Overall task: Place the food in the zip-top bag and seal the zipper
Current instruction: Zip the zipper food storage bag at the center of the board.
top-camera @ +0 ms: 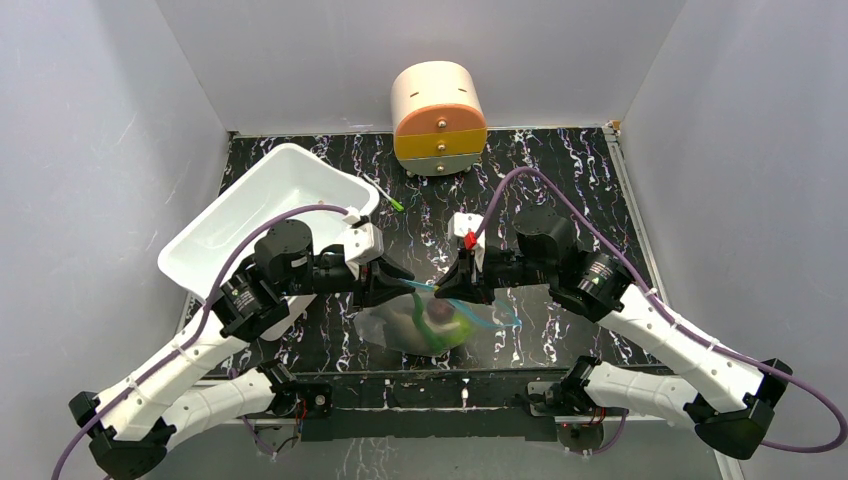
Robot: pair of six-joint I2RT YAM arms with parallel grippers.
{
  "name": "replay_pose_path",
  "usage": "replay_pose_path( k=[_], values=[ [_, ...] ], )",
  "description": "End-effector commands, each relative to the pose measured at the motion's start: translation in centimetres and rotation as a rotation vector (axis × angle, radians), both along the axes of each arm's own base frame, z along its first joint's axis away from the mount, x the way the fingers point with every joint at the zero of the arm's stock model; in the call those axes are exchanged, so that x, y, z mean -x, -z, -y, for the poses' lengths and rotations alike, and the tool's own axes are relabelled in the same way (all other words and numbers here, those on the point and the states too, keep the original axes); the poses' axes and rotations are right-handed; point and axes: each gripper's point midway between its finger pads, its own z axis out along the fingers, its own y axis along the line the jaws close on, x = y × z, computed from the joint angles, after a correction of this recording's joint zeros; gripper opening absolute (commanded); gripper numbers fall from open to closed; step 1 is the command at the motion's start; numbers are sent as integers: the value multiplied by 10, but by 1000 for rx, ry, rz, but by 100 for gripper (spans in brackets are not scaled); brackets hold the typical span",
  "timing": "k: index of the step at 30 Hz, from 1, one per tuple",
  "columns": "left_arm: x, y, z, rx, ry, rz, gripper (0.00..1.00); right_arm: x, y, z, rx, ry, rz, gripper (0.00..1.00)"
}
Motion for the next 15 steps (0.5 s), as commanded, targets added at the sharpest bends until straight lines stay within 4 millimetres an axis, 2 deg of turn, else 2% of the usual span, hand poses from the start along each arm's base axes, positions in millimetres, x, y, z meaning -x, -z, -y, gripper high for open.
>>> replay_pose_path(
  k=[1, 3, 10, 15],
  values=[
    [3, -7, 3, 19, 34, 17, 14, 0, -35, -5, -91, -16, 59, 0],
    [3, -9, 4, 26, 33, 20, 1, 0, -34, -4, -88, -14, 56, 0],
    [3, -12, -2, 23, 11, 36, 0, -1, -31, 0, -83, 6, 63, 0],
    [-6, -24, -14, 19, -74, 75, 0, -3, -23, 4, -51, 28, 63, 0]
  ],
)
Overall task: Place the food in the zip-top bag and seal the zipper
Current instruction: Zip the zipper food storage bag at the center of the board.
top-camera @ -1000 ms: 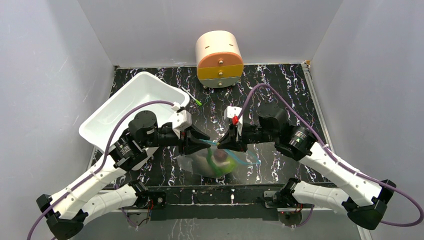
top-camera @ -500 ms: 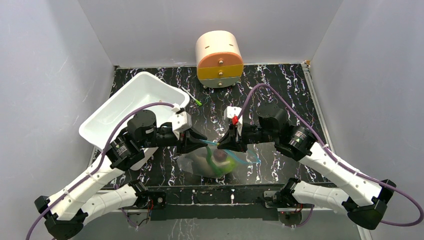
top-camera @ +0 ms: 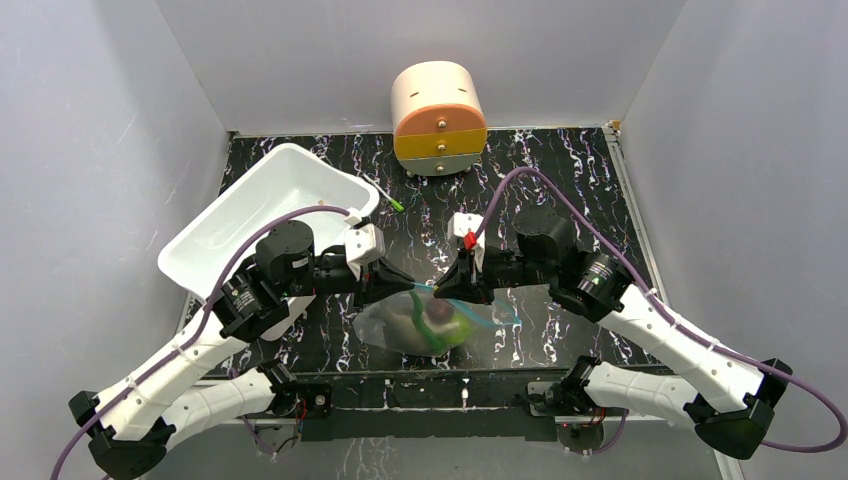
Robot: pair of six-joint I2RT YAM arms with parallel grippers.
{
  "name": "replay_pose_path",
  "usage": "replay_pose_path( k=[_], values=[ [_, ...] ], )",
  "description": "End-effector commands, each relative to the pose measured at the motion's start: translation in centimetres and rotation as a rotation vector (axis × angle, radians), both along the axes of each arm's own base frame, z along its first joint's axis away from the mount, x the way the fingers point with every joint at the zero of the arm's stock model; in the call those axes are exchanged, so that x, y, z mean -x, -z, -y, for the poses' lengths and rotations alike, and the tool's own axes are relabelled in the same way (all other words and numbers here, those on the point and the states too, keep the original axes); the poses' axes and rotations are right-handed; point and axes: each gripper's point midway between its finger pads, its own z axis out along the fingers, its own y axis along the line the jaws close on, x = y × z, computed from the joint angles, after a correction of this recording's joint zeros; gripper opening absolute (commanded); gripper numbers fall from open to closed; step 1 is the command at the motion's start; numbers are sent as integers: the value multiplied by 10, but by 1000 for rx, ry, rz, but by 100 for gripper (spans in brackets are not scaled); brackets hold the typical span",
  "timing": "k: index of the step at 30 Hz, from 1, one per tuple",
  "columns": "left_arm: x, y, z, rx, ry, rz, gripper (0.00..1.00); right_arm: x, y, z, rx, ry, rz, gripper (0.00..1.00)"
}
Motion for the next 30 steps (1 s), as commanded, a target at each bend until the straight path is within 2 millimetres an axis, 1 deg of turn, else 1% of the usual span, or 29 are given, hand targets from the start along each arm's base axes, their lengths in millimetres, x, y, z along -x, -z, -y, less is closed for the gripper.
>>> replay_pose_path(
  k=[1, 6, 10, 13, 19, 23, 26, 30],
  values=[
    [-3, -31, -15, 38, -67, 89, 0, -4, -22, 5, -45, 35, 67, 0],
    [-8, -41, -25, 43, -130, 113, 0, -6, -20, 10, -38, 63, 77, 0],
    [-11, -35, -31, 27, -166, 108, 0, -6, -16, 15, -19, 79, 77, 0],
    [-13, -30, -34, 8, -189, 104, 0, -8, -10, 19, 2, 96, 77, 0],
    [-18, -31, -41, -7, -232, 113, 0, -11, 1, 28, 48, 135, 83, 0],
    [-16, -35, -47, 21, -249, 134, 0, -13, 7, 30, 64, 160, 68, 0],
    [-18, -31, -51, 12, -276, 126, 0, -15, 12, 36, 94, 186, 63, 0],
    [-18, -25, -51, -6, -277, 115, 0, -17, 17, 44, 128, 230, 47, 0]
  ],
)
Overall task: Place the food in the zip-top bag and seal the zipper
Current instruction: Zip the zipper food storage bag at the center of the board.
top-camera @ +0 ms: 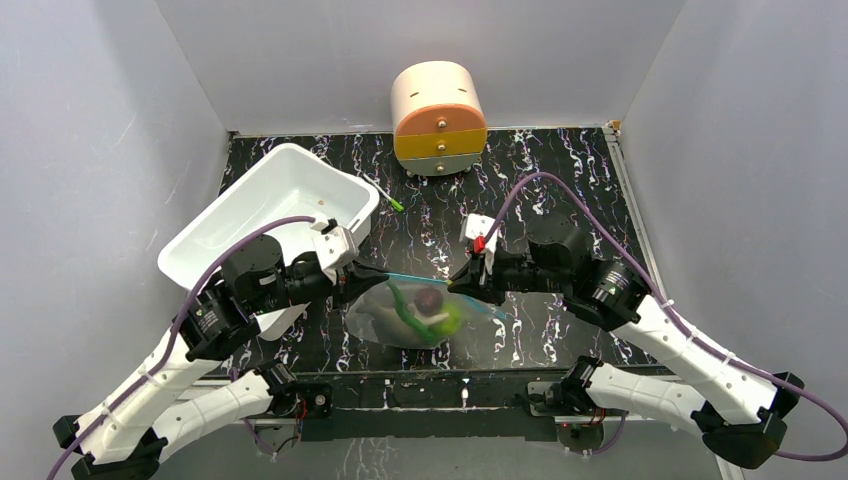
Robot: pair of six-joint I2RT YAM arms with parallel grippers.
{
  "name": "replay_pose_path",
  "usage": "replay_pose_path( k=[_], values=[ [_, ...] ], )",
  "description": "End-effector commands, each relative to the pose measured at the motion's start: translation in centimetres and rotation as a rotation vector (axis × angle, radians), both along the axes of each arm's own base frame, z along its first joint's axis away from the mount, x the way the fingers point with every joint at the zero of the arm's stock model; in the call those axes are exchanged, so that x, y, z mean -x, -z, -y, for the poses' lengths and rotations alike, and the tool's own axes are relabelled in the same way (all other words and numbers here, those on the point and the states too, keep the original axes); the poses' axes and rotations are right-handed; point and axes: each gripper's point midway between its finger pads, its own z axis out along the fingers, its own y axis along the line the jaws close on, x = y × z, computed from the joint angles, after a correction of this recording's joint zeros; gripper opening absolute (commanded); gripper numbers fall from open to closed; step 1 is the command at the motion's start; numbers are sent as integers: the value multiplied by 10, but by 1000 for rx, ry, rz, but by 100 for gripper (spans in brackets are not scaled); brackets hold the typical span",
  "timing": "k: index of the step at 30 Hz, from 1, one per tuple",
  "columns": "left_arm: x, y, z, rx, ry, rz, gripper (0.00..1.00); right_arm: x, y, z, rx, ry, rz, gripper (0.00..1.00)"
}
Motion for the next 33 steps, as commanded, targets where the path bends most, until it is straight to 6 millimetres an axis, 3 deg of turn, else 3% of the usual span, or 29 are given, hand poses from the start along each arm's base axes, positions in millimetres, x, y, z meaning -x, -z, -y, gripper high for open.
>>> replay_pose_path(
  k=[1, 17, 27, 33],
  values=[
    [-7, -10, -11, 14, -69, 33, 0, -5, 13, 24, 81, 113, -23, 0],
    [-21, -8, -27, -49, -171, 66, 0, -3, 6, 89, 271, 272, 45, 0],
    [-26, -5, -35, -55, -221, 67, 0, 9, 5, 131, 422, 340, 21, 0],
    [-29, 6, -38, -87, -243, 53, 0, 14, -13, 148, 414, 397, 28, 0]
  ],
)
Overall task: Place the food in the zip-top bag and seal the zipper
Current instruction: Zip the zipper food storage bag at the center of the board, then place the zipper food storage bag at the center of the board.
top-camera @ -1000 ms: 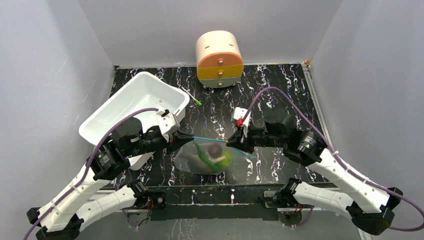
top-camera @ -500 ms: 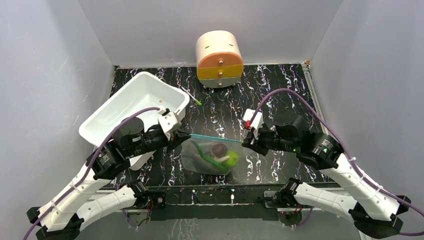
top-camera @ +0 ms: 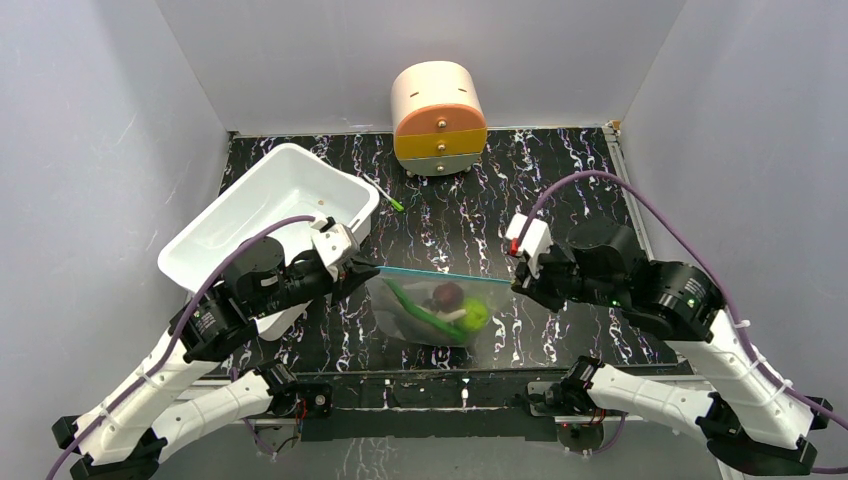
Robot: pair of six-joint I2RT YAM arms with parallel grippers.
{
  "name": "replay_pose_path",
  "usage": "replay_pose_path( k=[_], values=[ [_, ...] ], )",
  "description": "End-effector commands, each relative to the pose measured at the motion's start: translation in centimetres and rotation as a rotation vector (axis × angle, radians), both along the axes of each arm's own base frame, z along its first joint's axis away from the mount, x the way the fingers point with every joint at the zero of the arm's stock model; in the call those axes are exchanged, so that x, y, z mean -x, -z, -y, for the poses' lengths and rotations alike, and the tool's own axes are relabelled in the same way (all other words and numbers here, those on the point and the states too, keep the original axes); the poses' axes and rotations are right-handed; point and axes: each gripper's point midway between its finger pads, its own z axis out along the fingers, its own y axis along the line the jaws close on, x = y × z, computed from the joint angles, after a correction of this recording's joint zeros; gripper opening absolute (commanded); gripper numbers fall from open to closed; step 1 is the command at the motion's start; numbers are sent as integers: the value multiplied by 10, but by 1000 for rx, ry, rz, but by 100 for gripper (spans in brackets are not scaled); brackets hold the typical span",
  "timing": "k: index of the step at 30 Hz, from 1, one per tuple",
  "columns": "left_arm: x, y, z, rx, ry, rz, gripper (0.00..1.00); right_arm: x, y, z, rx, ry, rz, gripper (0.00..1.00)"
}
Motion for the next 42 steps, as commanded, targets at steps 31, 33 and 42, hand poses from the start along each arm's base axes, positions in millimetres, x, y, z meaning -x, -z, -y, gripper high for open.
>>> replay_pose_path(
  k=[31, 33, 42],
  values=[
    [41, 35, 26, 119, 145, -315, 0, 25, -63, -22, -982, 393, -439, 0],
    [29, 39, 25, 108, 89, -306, 4, 7, -42, -14, -971, 519, -408, 0],
    [-13, 13, 13, 86, -147, -257, 58, -66, 29, -2, -715, 764, -133, 0]
  ],
)
